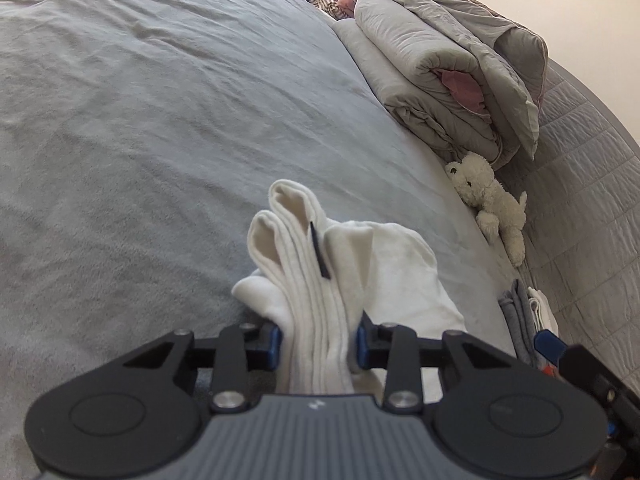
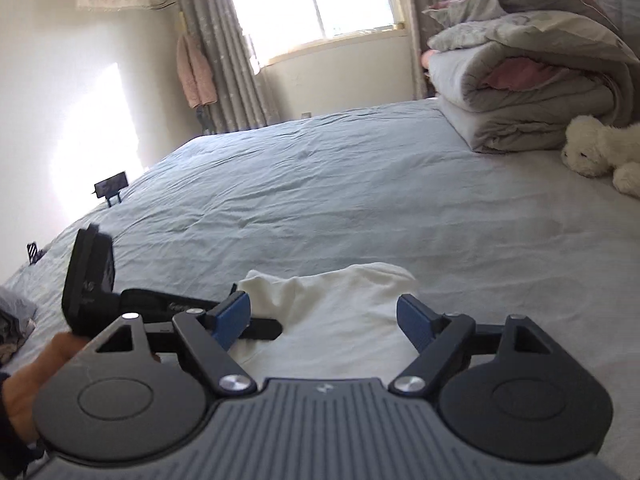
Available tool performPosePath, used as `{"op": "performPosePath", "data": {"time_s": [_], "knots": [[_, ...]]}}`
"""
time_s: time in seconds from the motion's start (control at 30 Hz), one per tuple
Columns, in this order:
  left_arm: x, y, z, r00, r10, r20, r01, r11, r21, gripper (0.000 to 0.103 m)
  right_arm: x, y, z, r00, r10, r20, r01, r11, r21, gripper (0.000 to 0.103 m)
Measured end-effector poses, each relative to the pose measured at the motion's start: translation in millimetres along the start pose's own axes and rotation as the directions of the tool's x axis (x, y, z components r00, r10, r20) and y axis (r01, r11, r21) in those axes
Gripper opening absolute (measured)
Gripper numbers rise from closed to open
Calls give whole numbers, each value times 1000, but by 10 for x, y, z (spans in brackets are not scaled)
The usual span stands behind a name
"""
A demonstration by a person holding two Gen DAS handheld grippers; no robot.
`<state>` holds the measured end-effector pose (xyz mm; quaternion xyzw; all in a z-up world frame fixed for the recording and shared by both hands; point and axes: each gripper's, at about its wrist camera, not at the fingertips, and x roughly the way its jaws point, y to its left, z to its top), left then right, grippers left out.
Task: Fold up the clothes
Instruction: 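Lift the shirt bundle with the left gripper while the right gripper grasps its other end, then carry the held shirt bundle with both grippers toward the folded clothes stack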
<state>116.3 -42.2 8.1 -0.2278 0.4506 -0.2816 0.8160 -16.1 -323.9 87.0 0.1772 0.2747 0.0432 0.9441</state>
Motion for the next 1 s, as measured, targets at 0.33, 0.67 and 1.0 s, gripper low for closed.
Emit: {"op": "performPosePath", "data": {"time_s": [0.33, 0.67, 1.0], "knots": [[-15, 25, -21, 1000, -14, 8, 14, 999, -29, 35, 634, -488, -209, 982, 143, -125, -75, 898, 433, 68], [-299, -24, -53, 1000, 8, 20, -8, 999, -42, 32, 469, -20, -307, 999, 44, 4, -44, 951, 305, 34], [-1140, -21, -458, 994, 108, 32, -107, 994, -31, 32, 307, 334, -499, 972, 189, -137, -164, 970, 177, 33]]}}
